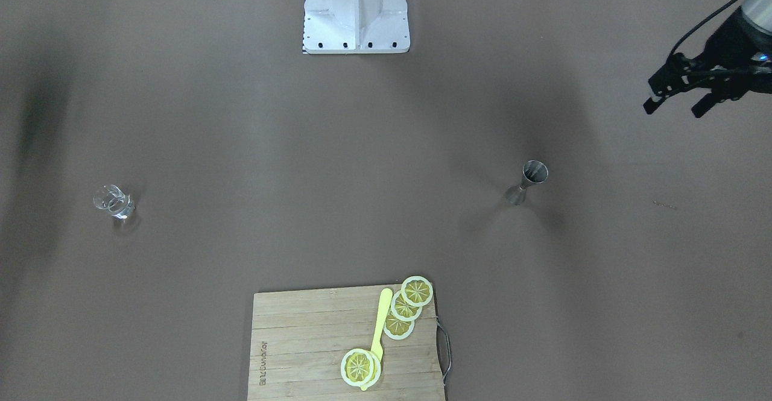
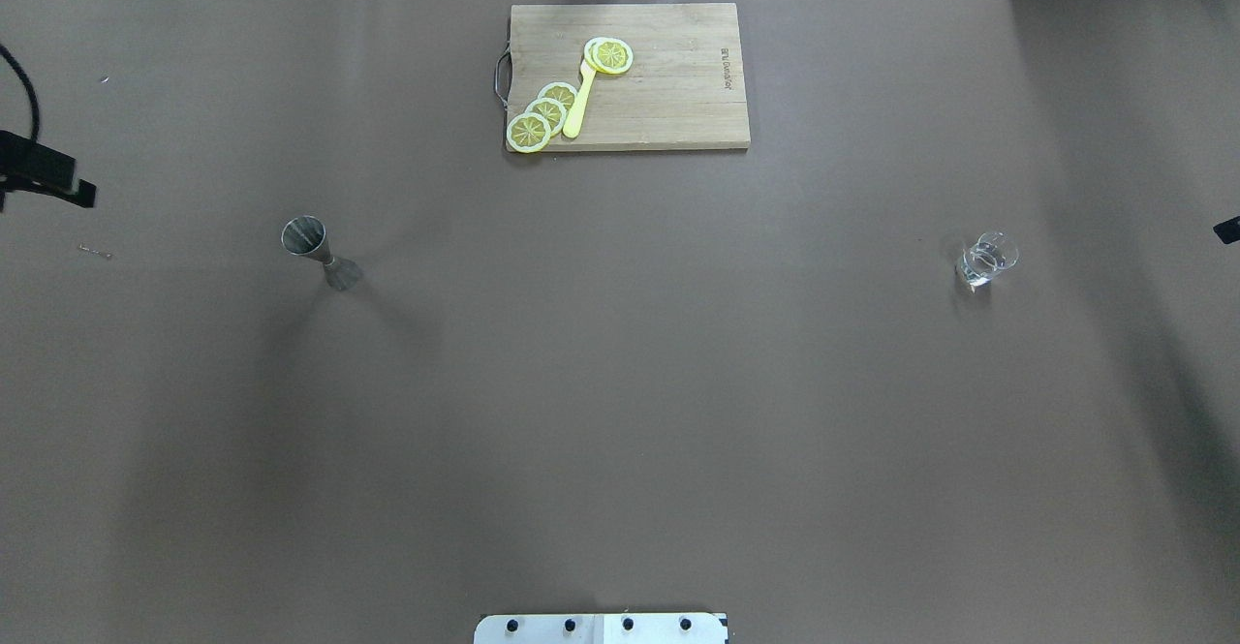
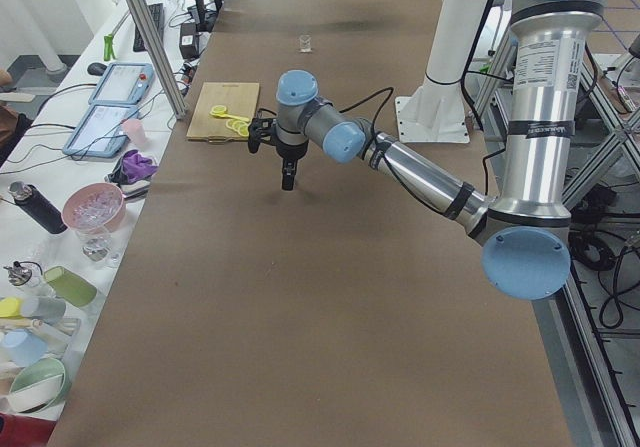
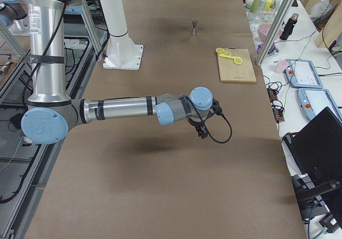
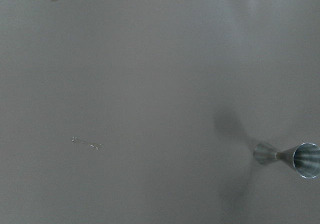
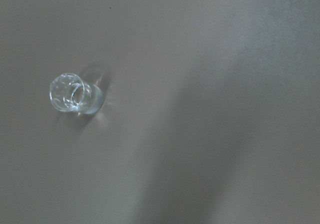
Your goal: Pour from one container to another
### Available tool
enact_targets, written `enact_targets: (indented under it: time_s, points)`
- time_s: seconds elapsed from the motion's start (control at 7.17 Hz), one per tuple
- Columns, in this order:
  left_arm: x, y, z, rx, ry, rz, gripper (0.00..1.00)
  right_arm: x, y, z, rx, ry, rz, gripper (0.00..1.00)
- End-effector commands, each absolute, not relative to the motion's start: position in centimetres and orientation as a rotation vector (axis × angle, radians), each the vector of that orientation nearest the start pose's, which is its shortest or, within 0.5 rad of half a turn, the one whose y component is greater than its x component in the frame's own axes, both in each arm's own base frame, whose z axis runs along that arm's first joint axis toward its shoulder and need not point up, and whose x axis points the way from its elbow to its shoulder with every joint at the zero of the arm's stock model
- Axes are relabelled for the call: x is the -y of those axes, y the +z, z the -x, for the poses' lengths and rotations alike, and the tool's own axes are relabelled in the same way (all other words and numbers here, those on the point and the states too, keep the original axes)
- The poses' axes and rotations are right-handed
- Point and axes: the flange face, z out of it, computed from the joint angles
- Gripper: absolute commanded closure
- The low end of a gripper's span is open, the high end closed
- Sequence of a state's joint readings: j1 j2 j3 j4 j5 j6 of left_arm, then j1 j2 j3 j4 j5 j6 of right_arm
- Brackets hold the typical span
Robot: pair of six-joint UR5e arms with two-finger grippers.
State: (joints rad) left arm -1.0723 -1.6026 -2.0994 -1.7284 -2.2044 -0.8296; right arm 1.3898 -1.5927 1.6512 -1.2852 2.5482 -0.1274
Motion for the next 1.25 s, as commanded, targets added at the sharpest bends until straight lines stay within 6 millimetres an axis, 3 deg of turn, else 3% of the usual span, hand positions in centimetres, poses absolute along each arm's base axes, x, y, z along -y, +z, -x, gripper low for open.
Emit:
enact_targets:
  time_s: [0.0, 0.14, 0.42, 0.84, 1.12]
  points:
    - [39.2, 32.4, -28.1, -0.851, -0.164, -0.287, 0.02, 49.5, 60.1, 4.2, 1.061, -0.351, -0.28, 0.0]
    - [37.8, 30.7, -31.5, -0.819, -0.154, -0.41, 0.02, 49.3, 60.7, 4.3, 1.082, -0.337, -0.286, 0.0]
    - [36.3, 29.6, -32.7, -0.816, -0.203, -0.525, 0.02, 48.8, 62.4, 4.4, 1.107, -0.368, -0.352, 0.0]
    - [33.0, 32.8, -36.3, -0.784, -0.297, -0.738, 0.02, 47.2, 64.3, 4.8, 1.11, -0.466, -0.495, 0.0]
    - [30.6, 36.2, -40.8, -0.735, -0.404, -0.8, 0.02, 44.9, 65.9, 5.9, 1.098, -0.536, -0.566, 0.0]
